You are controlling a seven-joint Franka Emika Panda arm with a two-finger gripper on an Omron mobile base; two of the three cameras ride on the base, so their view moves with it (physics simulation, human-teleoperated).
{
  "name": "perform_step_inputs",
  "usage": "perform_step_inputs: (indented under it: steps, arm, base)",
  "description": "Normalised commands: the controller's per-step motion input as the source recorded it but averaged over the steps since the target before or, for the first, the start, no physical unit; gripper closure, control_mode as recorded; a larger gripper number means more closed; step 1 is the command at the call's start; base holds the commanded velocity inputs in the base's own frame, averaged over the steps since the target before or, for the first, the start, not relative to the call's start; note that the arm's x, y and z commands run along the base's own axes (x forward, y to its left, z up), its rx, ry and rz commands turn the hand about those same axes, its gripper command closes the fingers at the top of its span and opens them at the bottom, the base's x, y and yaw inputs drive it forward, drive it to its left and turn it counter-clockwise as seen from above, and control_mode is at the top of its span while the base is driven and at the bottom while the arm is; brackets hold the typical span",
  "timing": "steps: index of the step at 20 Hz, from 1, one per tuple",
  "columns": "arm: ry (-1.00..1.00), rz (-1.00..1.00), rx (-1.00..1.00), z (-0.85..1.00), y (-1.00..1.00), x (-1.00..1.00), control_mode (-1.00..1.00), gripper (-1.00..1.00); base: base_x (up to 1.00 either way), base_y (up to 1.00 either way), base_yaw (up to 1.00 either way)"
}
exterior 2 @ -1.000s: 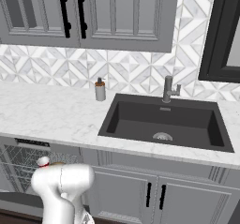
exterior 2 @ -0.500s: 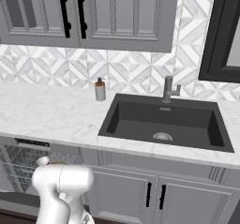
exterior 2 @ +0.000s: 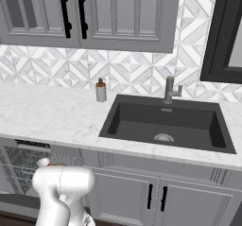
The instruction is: Pick up the cup and bowl from the counter, place them in the dishwasher, and close the dishwasher door.
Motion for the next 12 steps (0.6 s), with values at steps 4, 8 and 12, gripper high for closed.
perform_step_inputs:
  steps: [4, 8, 12]
  arm:
    - [-0.03, 0.0, -0.18, -0.59, 0.13, 0.92, -1.0, -1.0]
    - [-0.05, 0.0, -0.19, -0.79, 0.25, 0.95, -1.0, -1.0]
    - [-0.1, 0.0, -0.16, -0.84, 0.34, 1.0, -1.0, -1.0]
  base:
    - [0.0, 0.0, 0.0]
    - [0.0, 0.0, 0.0]
    - [0.0, 0.0, 0.0]
